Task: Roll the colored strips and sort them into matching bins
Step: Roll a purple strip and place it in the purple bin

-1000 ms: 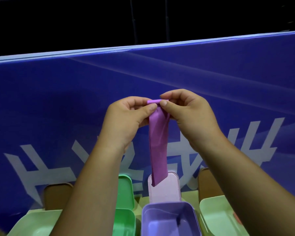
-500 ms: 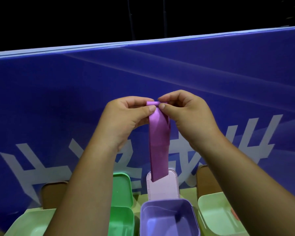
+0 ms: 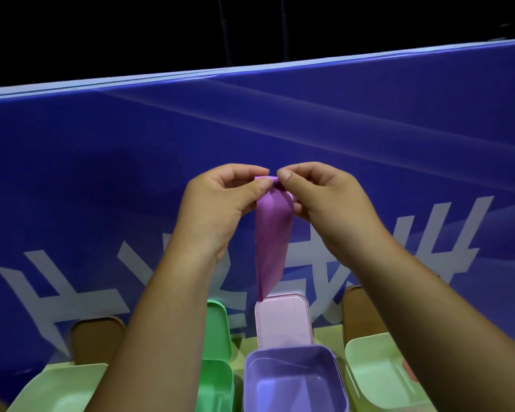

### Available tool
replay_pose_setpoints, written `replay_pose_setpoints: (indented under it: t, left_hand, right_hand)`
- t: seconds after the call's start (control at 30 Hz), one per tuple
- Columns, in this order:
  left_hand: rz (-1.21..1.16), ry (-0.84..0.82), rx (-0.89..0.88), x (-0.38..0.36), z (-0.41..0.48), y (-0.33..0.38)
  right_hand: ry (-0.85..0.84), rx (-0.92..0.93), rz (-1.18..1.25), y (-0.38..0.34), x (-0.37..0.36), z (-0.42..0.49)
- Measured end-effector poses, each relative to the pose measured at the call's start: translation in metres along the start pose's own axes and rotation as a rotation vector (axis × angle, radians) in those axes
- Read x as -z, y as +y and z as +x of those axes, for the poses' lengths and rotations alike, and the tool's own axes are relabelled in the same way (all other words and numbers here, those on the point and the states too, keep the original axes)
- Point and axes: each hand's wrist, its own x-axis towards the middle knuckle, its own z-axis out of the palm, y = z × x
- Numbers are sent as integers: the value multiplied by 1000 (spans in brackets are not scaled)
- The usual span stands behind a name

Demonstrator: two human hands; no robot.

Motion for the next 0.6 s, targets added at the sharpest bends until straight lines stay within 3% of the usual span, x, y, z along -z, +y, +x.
replay_pose_setpoints:
  t: [0.43,0.6]
  left_hand:
    - [-46,-71,51,-4,1,-2]
    - [8,-13,23,-8,2,-4]
  right_hand:
    - [-2,47,22,-1,-1,0]
    - [10,56,52,2,-3,2]
